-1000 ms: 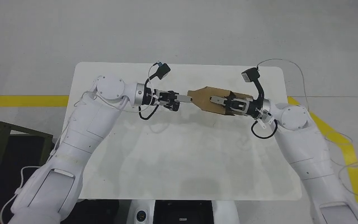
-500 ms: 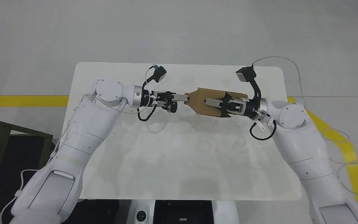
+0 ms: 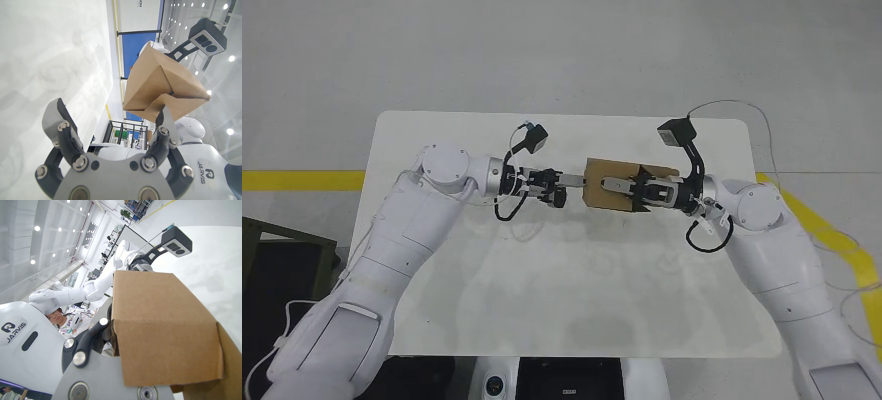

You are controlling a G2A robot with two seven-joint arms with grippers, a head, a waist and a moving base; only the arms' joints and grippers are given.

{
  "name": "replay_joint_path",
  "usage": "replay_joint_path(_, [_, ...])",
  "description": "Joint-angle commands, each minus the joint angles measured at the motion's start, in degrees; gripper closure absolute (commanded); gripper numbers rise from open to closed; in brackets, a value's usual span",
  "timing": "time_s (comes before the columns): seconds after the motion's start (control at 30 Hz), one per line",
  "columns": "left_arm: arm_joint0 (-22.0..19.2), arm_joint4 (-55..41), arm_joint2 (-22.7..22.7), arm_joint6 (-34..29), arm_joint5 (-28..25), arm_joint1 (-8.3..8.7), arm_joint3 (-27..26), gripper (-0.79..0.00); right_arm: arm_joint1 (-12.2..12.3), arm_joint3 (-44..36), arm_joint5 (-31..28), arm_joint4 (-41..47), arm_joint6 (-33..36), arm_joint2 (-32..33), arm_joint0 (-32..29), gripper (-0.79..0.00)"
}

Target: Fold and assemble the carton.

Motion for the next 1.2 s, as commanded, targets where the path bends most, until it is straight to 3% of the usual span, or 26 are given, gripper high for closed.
replay_joint_path(0.0, [-0.09, -0.36, 0.25, 0.05, -0.24, -0.15, 0.27, -0.785, -0.05, 0.07, 0.1, 0.69, 0.08, -0.07, -0.04, 0.0])
replay_joint_path(1.17, [-2.29, -4.58, 4.21, -1.6, -2.81, -3.01, 4.54, -0.785, -0.55, 1.33, 0.18, 2.07, 0.88, -0.41, 0.12, 0.0])
